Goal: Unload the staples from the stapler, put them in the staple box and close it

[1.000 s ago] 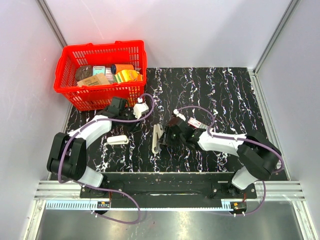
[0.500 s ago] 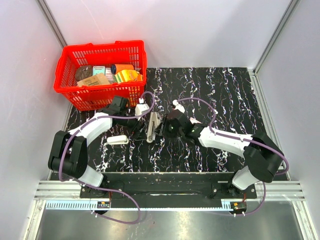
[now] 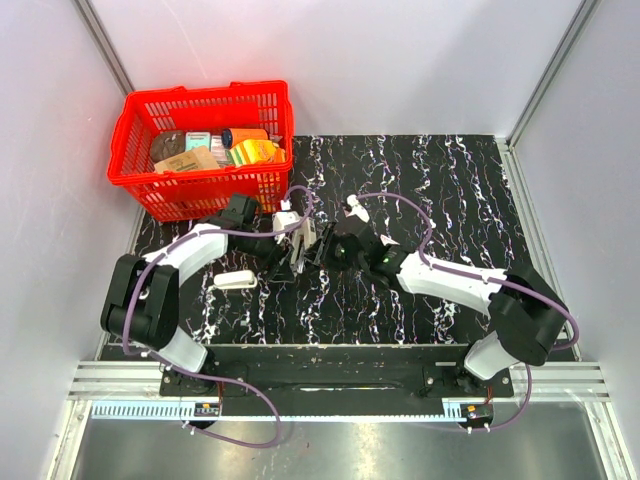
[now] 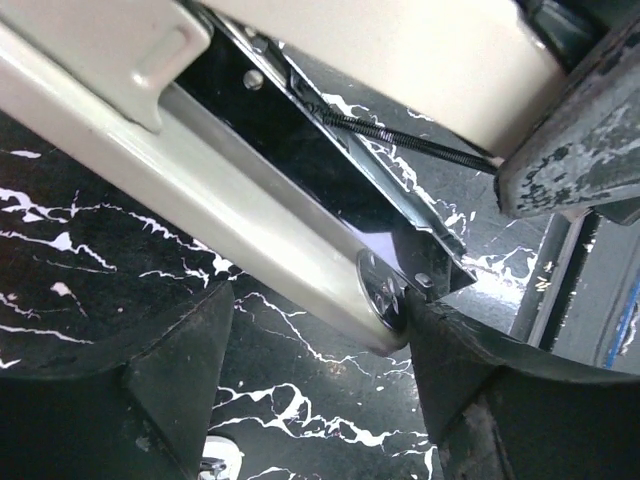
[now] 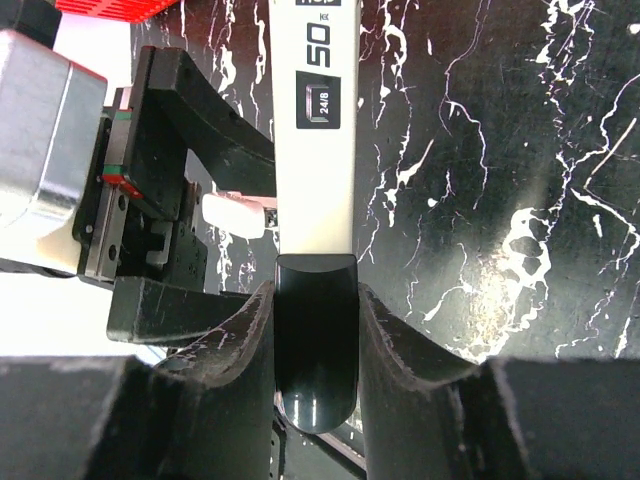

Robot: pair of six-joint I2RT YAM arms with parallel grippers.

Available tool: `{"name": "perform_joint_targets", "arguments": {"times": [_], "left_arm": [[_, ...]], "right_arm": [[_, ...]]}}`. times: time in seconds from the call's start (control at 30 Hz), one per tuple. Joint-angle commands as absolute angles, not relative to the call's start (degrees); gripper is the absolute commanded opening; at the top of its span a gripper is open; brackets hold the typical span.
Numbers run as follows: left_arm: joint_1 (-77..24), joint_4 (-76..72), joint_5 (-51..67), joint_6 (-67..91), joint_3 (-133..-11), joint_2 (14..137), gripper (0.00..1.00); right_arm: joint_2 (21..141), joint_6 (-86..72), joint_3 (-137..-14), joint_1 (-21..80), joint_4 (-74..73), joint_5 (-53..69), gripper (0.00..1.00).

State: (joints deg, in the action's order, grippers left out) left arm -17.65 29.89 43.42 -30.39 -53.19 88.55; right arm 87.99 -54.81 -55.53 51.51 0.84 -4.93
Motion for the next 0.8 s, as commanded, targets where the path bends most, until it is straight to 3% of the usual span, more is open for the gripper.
{"name": "perform_joint_targets", "arguments": {"times": [0.0,0.1,0.27,0.37,0.77], "left_arm": [[-16.44,28.65,51.58,-30.68,-56.42,90.52,0.72],[-16.43,29.09,52.56,-30.14,-57.48,92.02,0.66],[-16.35,29.45,50.10,-31.81,-57.13,91.67,0.41],[-16.43,27.87,48.43,-30.59,-57.22,91.15,0.33],[-17.23,17.92,25.93,-37.17,-57.12,88.15,0.00]], "right_arm": [[83.85,-59.41,-55.02,52.47,11.24,-3.87,0.00],[84.02,-59.94,-54.76,53.17,12.22,-3.87,0.00],[82.53,-59.85,-53.88,53.26,11.60,-3.96,0.00],[82.70,-60.47,-52.65,53.35,12.65,-2.29,0.00],[79.46,-50.63,-47.11,52.91,12.13,6.23,0.00]]}}
